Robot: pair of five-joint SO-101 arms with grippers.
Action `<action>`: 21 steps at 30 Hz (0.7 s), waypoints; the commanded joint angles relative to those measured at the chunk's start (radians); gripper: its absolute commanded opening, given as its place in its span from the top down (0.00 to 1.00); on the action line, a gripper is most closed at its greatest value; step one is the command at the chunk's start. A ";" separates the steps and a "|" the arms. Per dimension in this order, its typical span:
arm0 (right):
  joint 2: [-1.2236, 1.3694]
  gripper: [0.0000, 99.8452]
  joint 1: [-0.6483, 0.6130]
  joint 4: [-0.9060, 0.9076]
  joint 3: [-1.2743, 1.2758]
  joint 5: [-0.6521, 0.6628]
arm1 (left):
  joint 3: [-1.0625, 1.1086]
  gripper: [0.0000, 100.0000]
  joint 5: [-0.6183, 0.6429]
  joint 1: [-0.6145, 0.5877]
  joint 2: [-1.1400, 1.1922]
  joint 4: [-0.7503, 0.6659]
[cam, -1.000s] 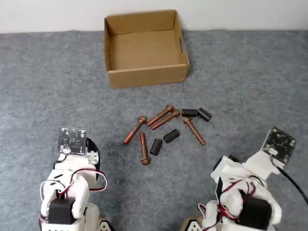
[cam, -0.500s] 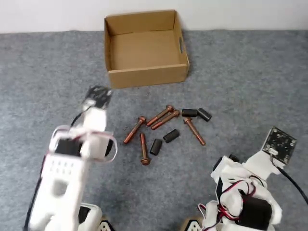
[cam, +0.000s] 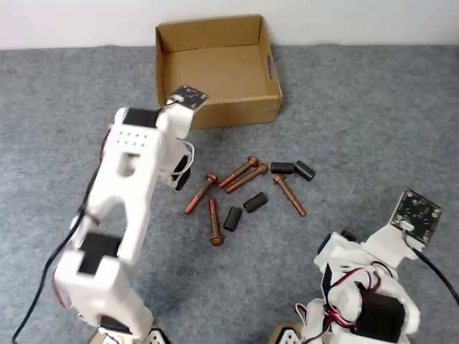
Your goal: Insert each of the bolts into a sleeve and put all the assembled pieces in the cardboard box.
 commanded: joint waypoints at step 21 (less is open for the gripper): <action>0.001 0.99 0.013 -0.022 -0.003 -0.029 | -0.599 0.77 -0.060 0.112 0.529 0.098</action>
